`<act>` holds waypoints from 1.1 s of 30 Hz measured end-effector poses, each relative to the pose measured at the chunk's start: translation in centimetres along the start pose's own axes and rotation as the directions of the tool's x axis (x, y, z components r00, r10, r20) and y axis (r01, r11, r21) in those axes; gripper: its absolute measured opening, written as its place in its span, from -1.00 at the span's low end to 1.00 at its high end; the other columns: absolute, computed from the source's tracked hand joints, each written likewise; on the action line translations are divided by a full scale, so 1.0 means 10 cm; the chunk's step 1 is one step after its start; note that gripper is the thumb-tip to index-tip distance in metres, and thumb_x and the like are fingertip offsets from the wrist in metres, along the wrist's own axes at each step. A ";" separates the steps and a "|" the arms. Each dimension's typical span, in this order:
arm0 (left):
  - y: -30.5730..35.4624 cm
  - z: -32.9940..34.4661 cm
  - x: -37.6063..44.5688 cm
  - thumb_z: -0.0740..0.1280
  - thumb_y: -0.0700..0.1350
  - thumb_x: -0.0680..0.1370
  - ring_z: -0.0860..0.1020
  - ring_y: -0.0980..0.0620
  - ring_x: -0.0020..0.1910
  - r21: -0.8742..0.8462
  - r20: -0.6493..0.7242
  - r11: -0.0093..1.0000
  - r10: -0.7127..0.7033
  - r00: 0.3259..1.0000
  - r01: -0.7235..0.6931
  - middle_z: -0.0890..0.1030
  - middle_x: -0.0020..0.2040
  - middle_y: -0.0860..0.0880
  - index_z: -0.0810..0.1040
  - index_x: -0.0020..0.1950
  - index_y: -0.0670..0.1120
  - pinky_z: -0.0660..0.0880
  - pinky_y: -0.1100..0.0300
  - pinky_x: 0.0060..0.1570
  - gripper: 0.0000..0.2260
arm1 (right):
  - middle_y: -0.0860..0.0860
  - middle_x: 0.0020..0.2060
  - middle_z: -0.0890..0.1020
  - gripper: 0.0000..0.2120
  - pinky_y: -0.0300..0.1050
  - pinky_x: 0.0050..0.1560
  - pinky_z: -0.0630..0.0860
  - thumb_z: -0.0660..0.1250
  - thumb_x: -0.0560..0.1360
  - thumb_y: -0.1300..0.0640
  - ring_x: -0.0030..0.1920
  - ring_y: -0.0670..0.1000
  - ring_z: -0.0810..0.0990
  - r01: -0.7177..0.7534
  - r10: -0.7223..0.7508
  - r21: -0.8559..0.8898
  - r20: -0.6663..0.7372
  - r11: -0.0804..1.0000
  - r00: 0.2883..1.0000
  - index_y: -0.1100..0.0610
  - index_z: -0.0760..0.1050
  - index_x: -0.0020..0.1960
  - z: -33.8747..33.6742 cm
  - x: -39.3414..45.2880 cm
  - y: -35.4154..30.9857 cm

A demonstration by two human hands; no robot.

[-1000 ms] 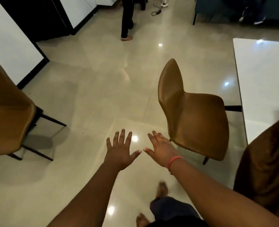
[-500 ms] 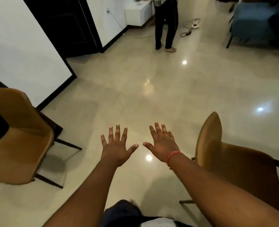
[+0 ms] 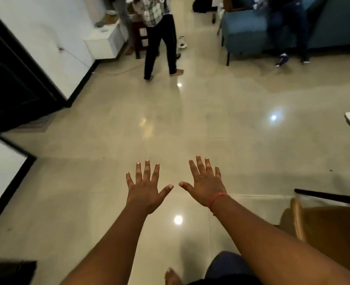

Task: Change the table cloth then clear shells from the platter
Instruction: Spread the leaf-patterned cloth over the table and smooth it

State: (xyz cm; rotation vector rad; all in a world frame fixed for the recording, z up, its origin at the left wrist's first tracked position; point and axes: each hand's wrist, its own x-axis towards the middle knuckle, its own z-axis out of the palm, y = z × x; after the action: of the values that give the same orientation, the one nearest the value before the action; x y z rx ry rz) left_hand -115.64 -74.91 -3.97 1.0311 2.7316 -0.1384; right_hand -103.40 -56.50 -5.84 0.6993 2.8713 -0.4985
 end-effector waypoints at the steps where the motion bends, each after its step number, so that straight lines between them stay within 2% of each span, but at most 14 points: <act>1: 0.02 -0.05 0.21 -0.22 0.50 0.49 -0.33 -0.17 0.56 0.007 -0.007 0.999 0.031 0.999 -0.031 -0.33 0.59 -0.07 -0.28 0.60 0.09 -0.20 -0.33 0.46 -0.20 | -0.01 0.59 -0.25 -0.12 0.29 0.53 -0.14 -0.24 0.44 -0.53 0.58 0.13 -0.26 -0.025 0.025 0.003 -0.008 1.000 1.000 -0.06 -0.24 0.60 -0.05 0.12 0.03; 7: 0.50 -0.33 1.73 -0.21 0.50 0.50 -0.34 -0.16 0.56 0.023 -0.028 0.974 0.228 0.973 -0.227 -0.37 0.58 -0.05 -0.29 0.60 0.10 -0.19 -0.33 0.46 -0.21 | -0.01 0.58 -0.28 -0.11 0.30 0.52 -0.16 -0.25 0.43 -0.54 0.58 0.13 -0.28 -0.219 0.220 0.029 -0.044 0.975 0.974 -0.06 -0.27 0.60 -0.40 1.08 0.77; 15: 1.61 -0.89 3.53 -0.20 0.50 0.50 -0.31 -0.17 0.57 0.064 -0.051 0.930 0.365 0.930 -0.362 -0.34 0.59 -0.05 -0.25 0.61 0.10 -0.18 -0.33 0.46 -0.21 | 0.00 0.58 -0.28 -0.11 0.29 0.52 -0.16 -0.24 0.43 -0.54 0.58 0.14 -0.27 -0.362 0.370 0.088 -0.089 0.928 0.925 -0.07 -0.26 0.60 -1.13 2.26 2.06; 18: 2.06 -1.09 4.02 -0.22 0.50 0.51 -0.35 -0.16 0.56 0.100 -0.014 0.898 0.432 0.902 -0.429 -0.38 0.58 -0.05 -0.30 0.59 0.10 -0.20 -0.32 0.46 -0.22 | 0.00 0.59 -0.26 -0.12 0.29 0.52 -0.15 -0.22 0.45 -0.54 0.58 0.15 -0.25 -0.409 0.418 0.099 -0.108 0.907 0.902 -0.06 -0.25 0.60 -1.41 2.54 2.47; 27: 3.54 -1.39 5.89 -0.22 0.51 0.49 -0.36 -0.16 0.55 0.145 0.014 0.763 0.635 0.773 -0.630 -0.39 0.57 -0.05 -0.31 0.59 0.11 -0.21 -0.33 0.46 -0.21 | 0.01 0.59 -0.26 -0.12 0.30 0.52 -0.12 -0.22 0.46 -0.52 0.58 0.16 -0.24 -0.612 0.630 0.158 -0.118 0.775 0.767 -0.05 -0.27 0.60 -1.93 3.50 3.93; 33: 4.54 -1.75 7.09 -0.22 0.50 0.50 -0.39 -0.15 0.54 0.176 0.073 0.639 0.750 0.658 -0.749 -0.42 0.56 -0.05 -0.35 0.58 0.11 -0.25 -0.32 0.46 -0.21 | -0.01 0.58 -0.27 -0.09 0.27 0.52 -0.14 -0.28 0.40 -0.54 0.58 0.13 -0.25 -0.737 0.772 0.245 -0.098 0.630 0.628 -0.06 -0.28 0.60 -2.42 4.13 4.84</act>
State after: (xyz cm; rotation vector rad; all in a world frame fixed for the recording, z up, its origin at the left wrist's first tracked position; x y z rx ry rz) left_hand -140.35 7.48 -4.17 2.1287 2.0674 -0.2538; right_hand -118.52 9.86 -5.86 1.9629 2.3315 -0.5674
